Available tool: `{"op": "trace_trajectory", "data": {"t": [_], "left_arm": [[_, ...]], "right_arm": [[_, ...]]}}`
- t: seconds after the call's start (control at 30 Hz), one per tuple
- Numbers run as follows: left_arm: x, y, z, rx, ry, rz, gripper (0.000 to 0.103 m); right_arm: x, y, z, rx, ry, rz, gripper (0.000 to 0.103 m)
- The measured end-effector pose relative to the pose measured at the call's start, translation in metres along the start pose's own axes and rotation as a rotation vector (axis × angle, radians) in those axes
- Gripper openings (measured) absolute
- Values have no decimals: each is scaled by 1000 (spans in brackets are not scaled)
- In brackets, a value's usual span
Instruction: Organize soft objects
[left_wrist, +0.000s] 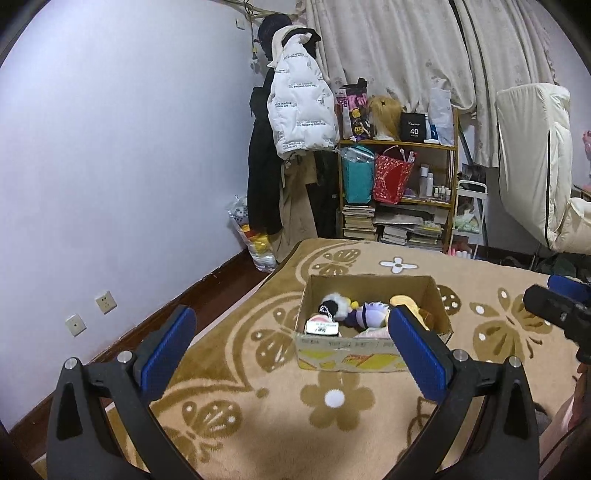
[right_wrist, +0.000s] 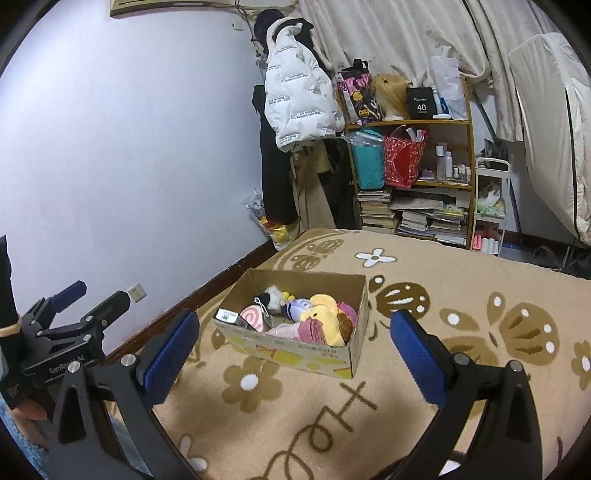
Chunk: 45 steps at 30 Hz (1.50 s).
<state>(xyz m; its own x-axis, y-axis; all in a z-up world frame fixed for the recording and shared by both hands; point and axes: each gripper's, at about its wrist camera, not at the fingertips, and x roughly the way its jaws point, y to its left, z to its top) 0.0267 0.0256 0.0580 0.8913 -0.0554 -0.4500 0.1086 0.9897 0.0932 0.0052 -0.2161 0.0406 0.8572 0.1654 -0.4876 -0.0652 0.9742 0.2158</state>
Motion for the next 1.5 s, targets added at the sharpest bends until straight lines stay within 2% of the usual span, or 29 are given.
{"op": "trace_trajectory", "data": {"t": [0.27, 0.57, 0.9, 1.3, 1.5], "left_arm": [[9, 7, -16, -31, 18, 7, 103], [18, -1, -28, 18, 27, 6, 103], [28, -2, -34, 15, 60, -12, 103], [34, -15, -38, 84, 87, -19, 103], [34, -17, -38, 85, 92, -19, 103]], "right_arm": [[17, -2, -22, -32, 58, -18, 103], [24, -10, -42, -34, 88, -62, 103], [24, -15, -45, -13, 86, -84, 103], [25, -12, -47, -23, 88, -105, 103], [25, -12, -47, -20, 88, -95, 103]]}}
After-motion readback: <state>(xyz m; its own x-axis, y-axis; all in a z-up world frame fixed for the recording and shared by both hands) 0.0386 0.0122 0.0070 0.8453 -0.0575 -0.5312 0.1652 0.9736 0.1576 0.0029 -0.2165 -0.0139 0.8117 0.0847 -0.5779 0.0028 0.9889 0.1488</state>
